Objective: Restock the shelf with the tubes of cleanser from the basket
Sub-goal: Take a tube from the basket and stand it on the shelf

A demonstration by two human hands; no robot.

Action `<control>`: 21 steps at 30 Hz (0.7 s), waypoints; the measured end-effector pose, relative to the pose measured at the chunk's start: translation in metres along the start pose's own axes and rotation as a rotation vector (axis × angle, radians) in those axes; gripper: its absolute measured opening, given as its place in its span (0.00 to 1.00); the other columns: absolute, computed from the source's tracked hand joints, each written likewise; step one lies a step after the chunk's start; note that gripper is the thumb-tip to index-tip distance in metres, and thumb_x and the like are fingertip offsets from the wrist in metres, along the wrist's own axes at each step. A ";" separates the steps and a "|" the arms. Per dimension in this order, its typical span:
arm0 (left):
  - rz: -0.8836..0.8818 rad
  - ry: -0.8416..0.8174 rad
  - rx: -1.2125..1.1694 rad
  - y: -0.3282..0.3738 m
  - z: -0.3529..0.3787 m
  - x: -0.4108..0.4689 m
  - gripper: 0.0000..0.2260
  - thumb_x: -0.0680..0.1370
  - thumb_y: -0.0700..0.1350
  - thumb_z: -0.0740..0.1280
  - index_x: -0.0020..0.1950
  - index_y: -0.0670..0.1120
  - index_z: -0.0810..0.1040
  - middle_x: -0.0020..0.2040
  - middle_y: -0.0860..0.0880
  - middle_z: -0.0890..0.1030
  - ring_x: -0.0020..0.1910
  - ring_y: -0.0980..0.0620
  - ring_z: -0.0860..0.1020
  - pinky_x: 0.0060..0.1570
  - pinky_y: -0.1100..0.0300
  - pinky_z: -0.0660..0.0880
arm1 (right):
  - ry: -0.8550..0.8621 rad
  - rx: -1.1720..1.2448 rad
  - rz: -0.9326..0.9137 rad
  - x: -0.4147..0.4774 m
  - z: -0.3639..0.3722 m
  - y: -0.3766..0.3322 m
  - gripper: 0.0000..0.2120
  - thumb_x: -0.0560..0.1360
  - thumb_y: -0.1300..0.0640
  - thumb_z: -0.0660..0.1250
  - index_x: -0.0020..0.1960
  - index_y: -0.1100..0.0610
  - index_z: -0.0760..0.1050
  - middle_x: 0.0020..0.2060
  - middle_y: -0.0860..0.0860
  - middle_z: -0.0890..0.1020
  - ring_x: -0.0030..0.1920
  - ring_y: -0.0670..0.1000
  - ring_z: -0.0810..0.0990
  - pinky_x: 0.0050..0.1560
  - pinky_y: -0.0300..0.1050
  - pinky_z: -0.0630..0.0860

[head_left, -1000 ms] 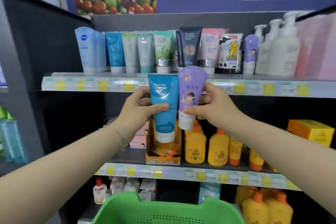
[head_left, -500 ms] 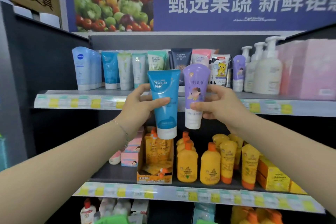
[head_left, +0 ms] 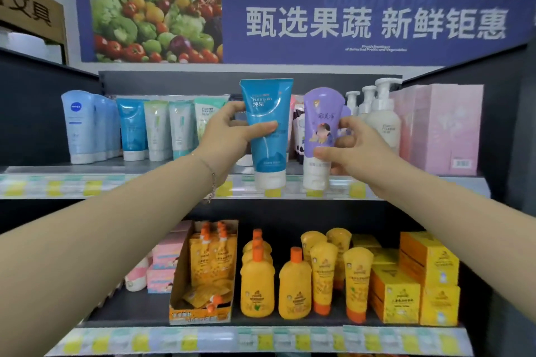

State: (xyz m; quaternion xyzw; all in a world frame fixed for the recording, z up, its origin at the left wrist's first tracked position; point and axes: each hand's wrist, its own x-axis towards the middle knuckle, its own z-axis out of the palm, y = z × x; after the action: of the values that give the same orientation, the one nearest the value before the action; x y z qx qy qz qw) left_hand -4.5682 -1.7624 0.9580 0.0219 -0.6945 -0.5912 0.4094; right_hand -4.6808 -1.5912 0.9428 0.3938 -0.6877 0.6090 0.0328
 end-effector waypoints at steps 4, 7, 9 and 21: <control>0.007 0.007 0.041 0.004 0.016 0.018 0.20 0.70 0.42 0.77 0.58 0.49 0.74 0.52 0.47 0.84 0.46 0.48 0.84 0.43 0.55 0.81 | 0.045 0.000 -0.011 0.017 -0.023 -0.001 0.16 0.73 0.66 0.71 0.55 0.54 0.69 0.48 0.55 0.84 0.39 0.47 0.82 0.36 0.43 0.80; 0.006 0.018 0.058 0.007 0.027 0.028 0.21 0.70 0.44 0.76 0.60 0.50 0.74 0.53 0.49 0.83 0.46 0.52 0.83 0.34 0.64 0.75 | 0.073 -0.052 0.002 0.031 -0.034 0.003 0.16 0.73 0.64 0.72 0.53 0.52 0.69 0.50 0.56 0.82 0.42 0.51 0.83 0.42 0.49 0.82; 0.003 0.018 0.056 0.005 0.034 0.034 0.22 0.70 0.43 0.76 0.61 0.49 0.74 0.54 0.48 0.83 0.47 0.51 0.83 0.34 0.65 0.76 | 0.073 -0.097 0.002 0.038 -0.038 0.008 0.17 0.73 0.63 0.72 0.54 0.51 0.68 0.51 0.56 0.82 0.46 0.54 0.83 0.49 0.55 0.82; -0.008 0.041 0.072 -0.013 0.059 0.065 0.20 0.72 0.42 0.75 0.60 0.49 0.73 0.50 0.50 0.82 0.47 0.52 0.83 0.41 0.61 0.81 | 0.153 -0.369 0.047 0.089 -0.060 0.043 0.16 0.75 0.59 0.68 0.59 0.56 0.67 0.49 0.54 0.77 0.46 0.54 0.77 0.40 0.45 0.72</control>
State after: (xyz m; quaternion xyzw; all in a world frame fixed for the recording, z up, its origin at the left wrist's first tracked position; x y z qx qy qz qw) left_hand -4.6517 -1.7524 0.9846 0.0516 -0.7068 -0.5668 0.4200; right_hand -4.7926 -1.5866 0.9700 0.3174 -0.7922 0.5014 0.1425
